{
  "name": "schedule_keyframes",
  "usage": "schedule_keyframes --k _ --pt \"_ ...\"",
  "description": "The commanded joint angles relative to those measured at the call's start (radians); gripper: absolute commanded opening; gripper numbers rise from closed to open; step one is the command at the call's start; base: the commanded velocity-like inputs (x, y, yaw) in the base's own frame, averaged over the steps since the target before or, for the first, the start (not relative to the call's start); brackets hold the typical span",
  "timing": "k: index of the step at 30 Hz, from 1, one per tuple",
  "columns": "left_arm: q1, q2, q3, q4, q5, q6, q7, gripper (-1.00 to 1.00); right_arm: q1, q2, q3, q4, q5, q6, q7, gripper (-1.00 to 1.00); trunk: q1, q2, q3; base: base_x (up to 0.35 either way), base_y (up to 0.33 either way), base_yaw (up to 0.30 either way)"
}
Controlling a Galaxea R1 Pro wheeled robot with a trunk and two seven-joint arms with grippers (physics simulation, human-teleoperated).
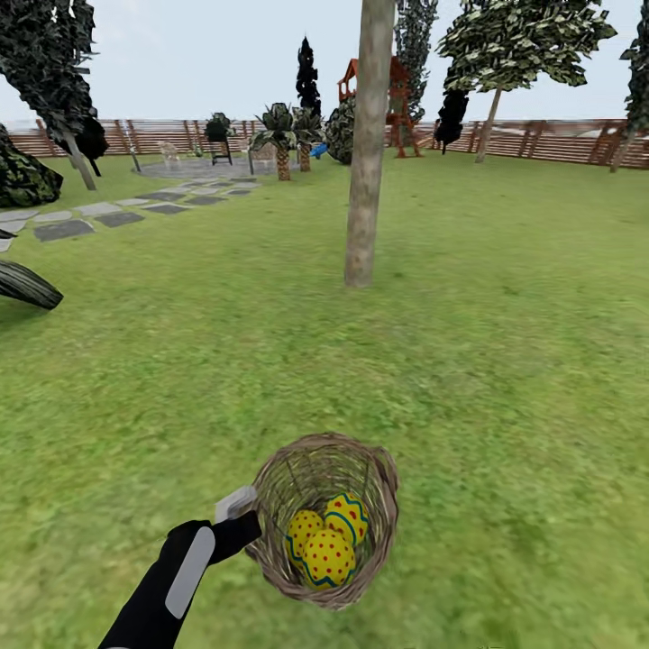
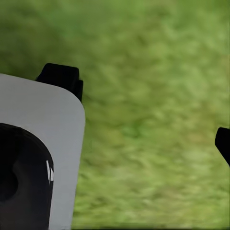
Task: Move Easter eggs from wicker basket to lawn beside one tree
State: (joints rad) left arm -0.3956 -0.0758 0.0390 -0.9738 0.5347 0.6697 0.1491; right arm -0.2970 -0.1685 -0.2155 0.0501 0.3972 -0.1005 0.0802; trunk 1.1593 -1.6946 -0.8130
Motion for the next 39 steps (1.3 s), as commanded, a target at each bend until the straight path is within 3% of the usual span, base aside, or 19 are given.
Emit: schedule_keyframes --k 1,19,30,39 --pt "0.000 -0.001 0.002 -0.002 0.019 0.004 0.007 -1.00 -0.002 -0.001 -0.008 0.004 0.007 -0.007 0.001 1.00 0.000 0.000 -0.001 0.000 0.000 -0.264" --pt "0.000 -0.004 0.004 -0.011 0.022 0.007 0.004 -1.00 -0.002 0.000 -0.008 -0.001 0.018 -0.005 0.001 1.00 0.000 0.000 -0.001 0.007 0.000 -0.035" --pt "-0.001 -0.004 0.004 -0.012 0.022 0.008 0.001 -1.00 -0.002 0.000 -0.008 -0.002 0.019 -0.006 0.001 1.00 0.000 0.000 -0.001 0.325 0.000 0.000" --pt "-0.002 -0.004 0.004 -0.013 0.022 0.008 0.001 -1.00 -0.002 0.000 -0.008 -0.001 0.017 -0.007 0.000 1.00 0.000 0.000 -0.001 0.339 0.000 -0.148"
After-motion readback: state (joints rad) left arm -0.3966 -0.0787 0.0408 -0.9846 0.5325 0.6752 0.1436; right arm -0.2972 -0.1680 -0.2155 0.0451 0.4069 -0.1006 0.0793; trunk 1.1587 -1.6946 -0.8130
